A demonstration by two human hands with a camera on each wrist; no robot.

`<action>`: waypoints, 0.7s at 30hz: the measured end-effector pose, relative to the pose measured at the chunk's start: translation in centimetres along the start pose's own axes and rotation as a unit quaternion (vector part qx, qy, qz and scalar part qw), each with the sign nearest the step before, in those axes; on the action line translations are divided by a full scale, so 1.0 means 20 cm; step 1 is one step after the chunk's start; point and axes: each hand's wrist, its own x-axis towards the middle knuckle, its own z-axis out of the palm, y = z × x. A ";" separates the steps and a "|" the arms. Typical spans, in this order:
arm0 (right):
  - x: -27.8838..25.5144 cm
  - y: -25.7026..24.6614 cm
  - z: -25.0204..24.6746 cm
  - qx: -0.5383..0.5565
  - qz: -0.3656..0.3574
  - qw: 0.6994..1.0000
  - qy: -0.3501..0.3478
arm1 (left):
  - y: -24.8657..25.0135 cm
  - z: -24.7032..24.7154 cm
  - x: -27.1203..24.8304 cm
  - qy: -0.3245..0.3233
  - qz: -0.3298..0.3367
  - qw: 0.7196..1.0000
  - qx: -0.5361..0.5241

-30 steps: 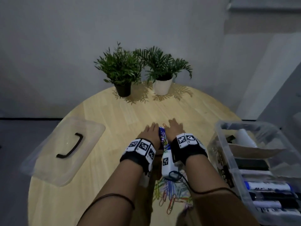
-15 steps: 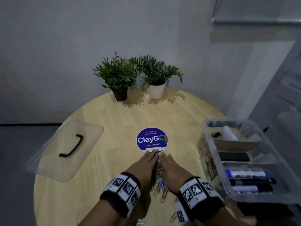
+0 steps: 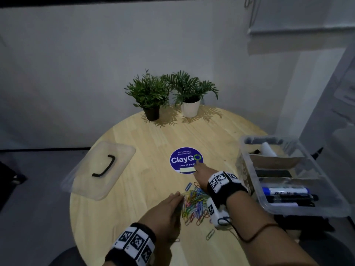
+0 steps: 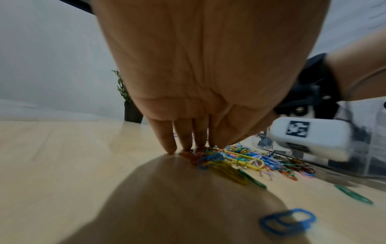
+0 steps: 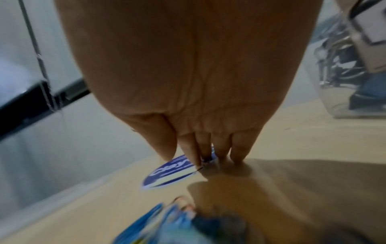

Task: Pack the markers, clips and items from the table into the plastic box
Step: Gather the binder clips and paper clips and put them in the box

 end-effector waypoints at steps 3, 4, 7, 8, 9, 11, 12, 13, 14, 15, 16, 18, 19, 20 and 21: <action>-0.24 0.06 0.10 -0.030 -0.055 0.997 -0.049 | -0.02 0.02 -0.02 0.007 -0.006 1.000 0.004; -0.32 0.07 0.11 -0.036 -0.061 0.996 -0.053 | -0.02 0.03 -0.02 0.004 -0.009 1.000 0.001; -0.50 0.11 0.12 -0.004 -0.067 0.998 -0.002 | 0.00 0.04 -0.06 0.000 -0.029 0.999 0.014; -0.55 0.12 0.12 -0.006 -0.066 0.998 0.019 | 0.00 0.04 -0.08 0.013 -0.039 0.998 0.037; -0.59 0.14 0.13 -0.014 -0.057 0.998 0.035 | 0.01 0.05 -0.10 0.024 -0.053 0.996 0.067; -0.63 0.16 0.17 -0.053 -0.012 0.998 0.039 | 0.00 0.07 -0.12 0.027 -0.085 0.991 0.099; -0.64 0.16 0.20 -0.071 0.007 0.997 0.031 | 0.00 0.08 -0.12 0.025 -0.096 0.991 0.085; -0.63 0.16 0.23 -0.078 0.015 0.996 0.030 | -0.01 0.09 -0.12 0.025 -0.101 0.993 0.060; -0.61 0.16 0.26 -0.067 0.016 0.997 0.040 | -0.01 0.09 -0.11 0.029 -0.098 0.994 0.032; -0.59 0.15 0.28 -0.047 0.015 0.997 0.056 | -0.02 0.08 -0.09 0.033 -0.091 0.995 0.009; -0.58 0.14 0.30 -0.027 0.015 0.997 0.071 | -0.02 0.07 -0.07 0.037 -0.081 0.996 -0.007; -0.55 0.13 0.32 -0.012 0.010 0.995 0.098 | -0.01 0.05 -0.02 0.033 -0.062 0.997 -0.015; -0.55 0.13 0.33 -0.015 0.006 0.994 0.108 | 0.00 0.04 0.00 0.027 -0.055 0.998 -0.005; -0.54 0.13 0.34 -0.017 0.003 0.993 0.116 | 0.01 0.03 0.02 0.022 -0.048 0.998 0.018; -0.54 0.13 0.34 -0.017 0.002 0.992 0.122 | 0.02 0.02 0.03 0.017 -0.043 0.998 0.047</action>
